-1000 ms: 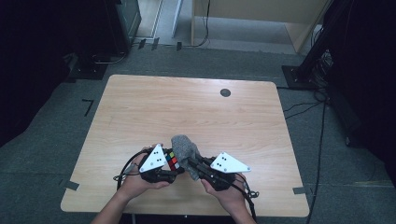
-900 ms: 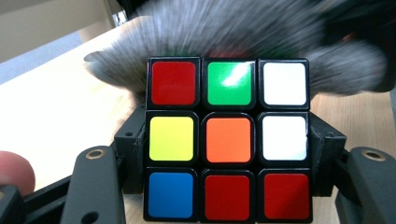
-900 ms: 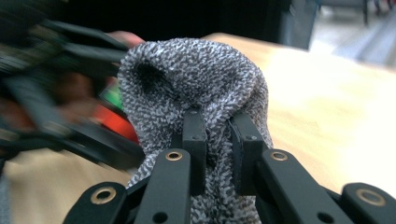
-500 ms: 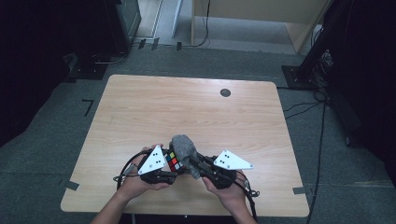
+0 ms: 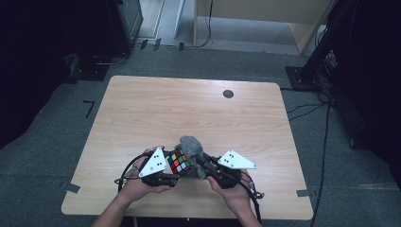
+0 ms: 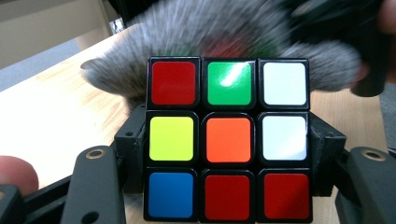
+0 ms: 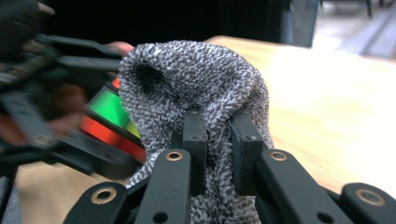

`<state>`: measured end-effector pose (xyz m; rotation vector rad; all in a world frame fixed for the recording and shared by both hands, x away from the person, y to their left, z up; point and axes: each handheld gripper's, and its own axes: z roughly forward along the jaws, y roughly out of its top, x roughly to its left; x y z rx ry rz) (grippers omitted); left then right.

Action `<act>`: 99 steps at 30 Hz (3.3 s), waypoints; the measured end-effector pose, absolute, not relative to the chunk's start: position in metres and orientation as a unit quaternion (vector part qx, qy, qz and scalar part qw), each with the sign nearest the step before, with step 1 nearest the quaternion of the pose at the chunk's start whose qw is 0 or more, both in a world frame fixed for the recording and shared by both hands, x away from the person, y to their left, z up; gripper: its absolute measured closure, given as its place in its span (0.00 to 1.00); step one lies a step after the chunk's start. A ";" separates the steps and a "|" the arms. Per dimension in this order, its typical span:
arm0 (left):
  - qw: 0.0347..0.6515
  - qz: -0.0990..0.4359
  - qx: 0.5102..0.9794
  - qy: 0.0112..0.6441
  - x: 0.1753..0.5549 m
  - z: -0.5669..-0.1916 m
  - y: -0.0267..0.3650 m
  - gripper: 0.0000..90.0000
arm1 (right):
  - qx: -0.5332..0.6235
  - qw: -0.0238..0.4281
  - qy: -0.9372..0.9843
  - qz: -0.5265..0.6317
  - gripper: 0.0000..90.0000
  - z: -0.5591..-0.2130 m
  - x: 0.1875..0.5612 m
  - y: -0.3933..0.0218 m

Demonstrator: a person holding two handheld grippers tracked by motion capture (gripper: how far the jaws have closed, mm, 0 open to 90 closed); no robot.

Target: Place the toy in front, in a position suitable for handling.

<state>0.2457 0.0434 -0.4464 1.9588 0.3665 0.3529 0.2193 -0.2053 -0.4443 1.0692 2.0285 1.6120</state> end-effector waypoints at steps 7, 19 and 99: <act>0.536 0.147 0.816 0.157 0.247 -0.446 0.044 0.38 | 0.333 0.168 0.710 0.597 0.89 -0.429 0.208 -0.193; 0.534 0.153 0.817 0.151 0.245 -0.446 0.043 0.38 | 0.316 0.168 0.712 0.604 0.89 -0.427 0.205 -0.193; 0.667 0.102 0.673 0.302 0.252 -0.443 0.047 0.38 | 0.349 0.112 0.681 0.634 0.91 -0.466 0.204 -0.154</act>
